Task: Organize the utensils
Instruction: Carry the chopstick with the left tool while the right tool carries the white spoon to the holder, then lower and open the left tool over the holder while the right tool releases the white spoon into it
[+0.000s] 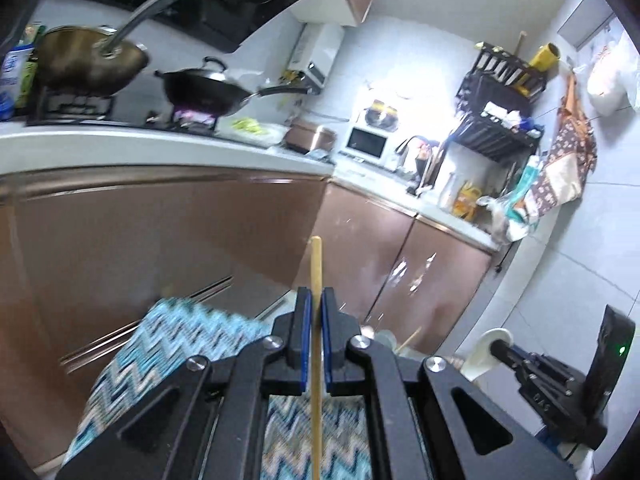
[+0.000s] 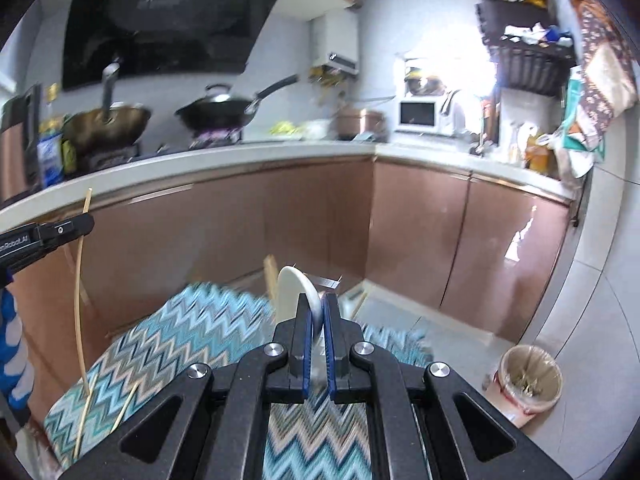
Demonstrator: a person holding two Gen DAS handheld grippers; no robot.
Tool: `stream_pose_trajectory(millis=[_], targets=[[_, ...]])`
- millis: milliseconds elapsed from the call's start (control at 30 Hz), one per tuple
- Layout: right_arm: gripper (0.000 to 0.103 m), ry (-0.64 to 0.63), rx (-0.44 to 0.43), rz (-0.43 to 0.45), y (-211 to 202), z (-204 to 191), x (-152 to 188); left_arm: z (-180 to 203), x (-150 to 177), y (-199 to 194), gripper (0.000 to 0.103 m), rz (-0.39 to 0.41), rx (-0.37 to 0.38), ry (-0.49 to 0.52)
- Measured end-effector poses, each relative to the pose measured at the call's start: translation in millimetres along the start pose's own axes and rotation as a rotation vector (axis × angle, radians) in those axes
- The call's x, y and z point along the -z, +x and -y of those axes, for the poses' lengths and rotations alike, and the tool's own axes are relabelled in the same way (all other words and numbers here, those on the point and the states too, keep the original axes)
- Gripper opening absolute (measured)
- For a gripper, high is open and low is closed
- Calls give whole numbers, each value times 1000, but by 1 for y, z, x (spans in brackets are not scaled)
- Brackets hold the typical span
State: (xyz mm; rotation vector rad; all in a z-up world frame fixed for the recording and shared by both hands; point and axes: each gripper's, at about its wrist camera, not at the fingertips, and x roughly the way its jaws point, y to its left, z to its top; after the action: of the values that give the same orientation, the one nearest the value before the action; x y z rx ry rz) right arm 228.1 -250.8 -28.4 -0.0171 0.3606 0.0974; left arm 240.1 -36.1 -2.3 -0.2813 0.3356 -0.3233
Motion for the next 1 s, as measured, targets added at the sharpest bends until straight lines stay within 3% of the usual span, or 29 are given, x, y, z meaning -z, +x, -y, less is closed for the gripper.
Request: stream_pose_trajectory(millis=[233,433,733,1000], targets=[[6,4,74,97,37,11,-14,25,-26,68,4,110,47,-44],[6,-16,98,83,77,19,-11,34,-35,128,4,182,40,-85],[6,-69,143,47,122,16,13,35,7,206,5,190,-36,-84],[6,-106,172,20,147,9,38,25,45,234,5,192,-91,-62]])
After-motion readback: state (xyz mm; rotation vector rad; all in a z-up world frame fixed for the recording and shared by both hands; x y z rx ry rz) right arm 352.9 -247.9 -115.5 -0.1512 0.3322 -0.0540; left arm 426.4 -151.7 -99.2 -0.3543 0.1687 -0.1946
